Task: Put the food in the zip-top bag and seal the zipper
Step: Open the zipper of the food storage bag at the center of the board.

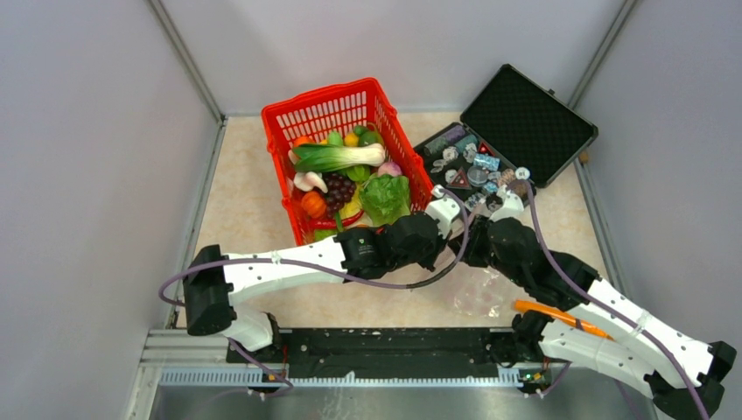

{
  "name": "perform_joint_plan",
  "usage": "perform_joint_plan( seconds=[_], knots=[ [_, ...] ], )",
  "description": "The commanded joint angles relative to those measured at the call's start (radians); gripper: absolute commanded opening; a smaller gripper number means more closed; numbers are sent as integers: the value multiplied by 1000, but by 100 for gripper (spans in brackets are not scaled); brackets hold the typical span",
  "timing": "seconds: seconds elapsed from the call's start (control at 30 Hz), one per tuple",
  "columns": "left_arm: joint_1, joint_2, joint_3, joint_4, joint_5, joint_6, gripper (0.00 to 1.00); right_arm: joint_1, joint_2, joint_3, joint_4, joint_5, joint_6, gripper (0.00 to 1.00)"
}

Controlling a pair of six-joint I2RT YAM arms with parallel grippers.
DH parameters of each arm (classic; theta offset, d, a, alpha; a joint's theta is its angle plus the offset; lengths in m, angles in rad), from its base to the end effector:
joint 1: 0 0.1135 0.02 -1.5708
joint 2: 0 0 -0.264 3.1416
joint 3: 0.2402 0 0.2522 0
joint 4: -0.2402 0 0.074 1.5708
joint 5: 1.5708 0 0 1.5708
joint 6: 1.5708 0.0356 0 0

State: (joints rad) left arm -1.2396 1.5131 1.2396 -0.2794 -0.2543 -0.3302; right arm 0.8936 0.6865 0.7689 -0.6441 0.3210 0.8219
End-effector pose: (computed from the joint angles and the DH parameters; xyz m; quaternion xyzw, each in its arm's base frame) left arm 0.1220 -0.3272 0.3117 0.3249 0.8053 -0.2633 0.4202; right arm 0.1004 0.1069 0.3034 0.0462 0.8664 0.2694 0.4180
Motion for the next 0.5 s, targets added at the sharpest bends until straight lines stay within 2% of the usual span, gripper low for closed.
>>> perform_joint_plan(
  seconds=[0.0, 0.17, 0.2, 0.33, 0.47],
  knots=[
    [-3, -47, -9, 80, 60, 15, 0, -3, -5, 27, 3, 118, 55, 23],
    [-3, -46, -14, 76, 76, 15, 0, -4, -1, 8, 60, 145, 68, 26],
    [-3, -47, -14, 73, 70, 13, 0, -3, 0, 8, 64, 149, 67, 24],
    [-3, -51, -15, 54, 9, -4, 0, -3, -1, 26, 39, 167, 44, 3],
    [-2, -51, -17, 19, -109, -30, 0, -3, 3, 81, -56, 188, -2, 0]
  ],
)
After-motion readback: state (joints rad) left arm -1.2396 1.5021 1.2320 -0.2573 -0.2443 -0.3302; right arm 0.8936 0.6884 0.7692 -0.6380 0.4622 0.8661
